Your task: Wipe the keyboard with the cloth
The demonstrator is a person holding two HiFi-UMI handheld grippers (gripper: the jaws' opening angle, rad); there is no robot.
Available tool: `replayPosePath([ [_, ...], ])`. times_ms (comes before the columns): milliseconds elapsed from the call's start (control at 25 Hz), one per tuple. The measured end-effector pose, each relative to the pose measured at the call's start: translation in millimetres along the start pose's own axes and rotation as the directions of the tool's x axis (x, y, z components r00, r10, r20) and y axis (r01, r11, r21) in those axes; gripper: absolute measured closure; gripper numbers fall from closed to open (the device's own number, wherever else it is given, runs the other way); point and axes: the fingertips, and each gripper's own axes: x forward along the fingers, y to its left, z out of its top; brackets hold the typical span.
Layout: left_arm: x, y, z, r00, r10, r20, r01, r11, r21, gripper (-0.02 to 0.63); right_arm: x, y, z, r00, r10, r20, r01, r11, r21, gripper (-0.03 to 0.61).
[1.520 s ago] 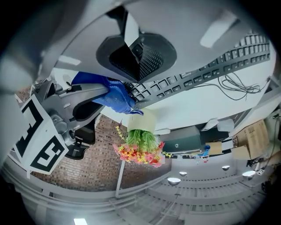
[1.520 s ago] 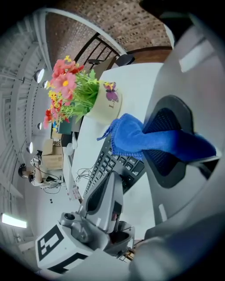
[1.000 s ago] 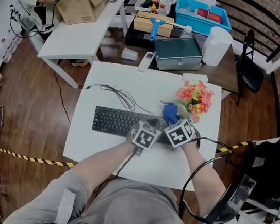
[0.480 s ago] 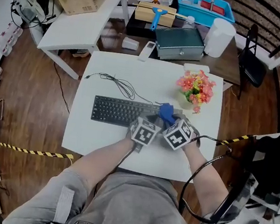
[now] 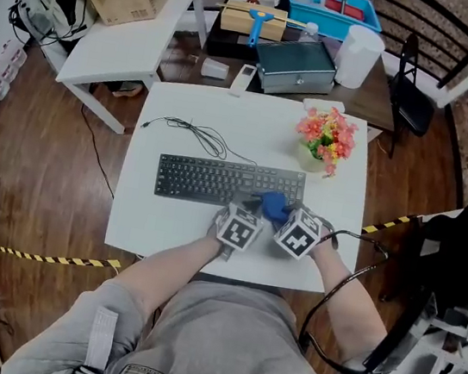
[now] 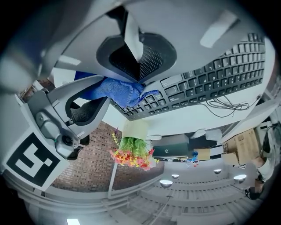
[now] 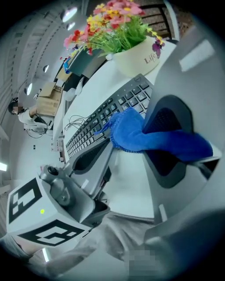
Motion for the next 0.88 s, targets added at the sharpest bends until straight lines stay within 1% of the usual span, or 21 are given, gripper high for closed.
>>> replayPosePath([
  [160,-7.3,21.6,12.9,0.999,0.03,0.033,-0.03,0.999,-0.016,0.62,-0.9,-14.7,23.9,0.999,-0.033,0.028,0.034,0.999,-0.017,0.469],
  [320,-18.6,62.0,33.2,0.993,0.099,0.07,-0.097,0.995,-0.031,0.62,2.4,-41.1,64.3,0.993,-0.08,0.089,0.081,0.997,-0.013,0.468],
  [400,-25.7,84.0,39.6,0.988,0.138,0.071,-0.134,0.99,-0.048,0.62,6.3,-55.2,84.7,0.989,-0.097,0.111,0.1,0.995,-0.015,0.468],
  [520,-36.3,112.4,39.6,0.981,0.186,0.059,-0.18,0.98,-0.084,0.62,16.7,-69.0,107.3,0.986,-0.114,0.119,0.119,0.992,-0.032,0.468],
  [680,-46.6,132.8,33.7,0.974,0.217,0.057,-0.21,0.971,-0.11,0.62,31.0,-74.8,116.6,0.988,-0.122,0.09,0.127,0.991,-0.047,0.468],
  [880,-49.7,127.5,15.7,0.98,0.194,0.033,-0.189,0.975,-0.119,0.62,32.9,-62.7,115.2,0.99,-0.111,0.091,0.117,0.991,-0.06,0.468],
])
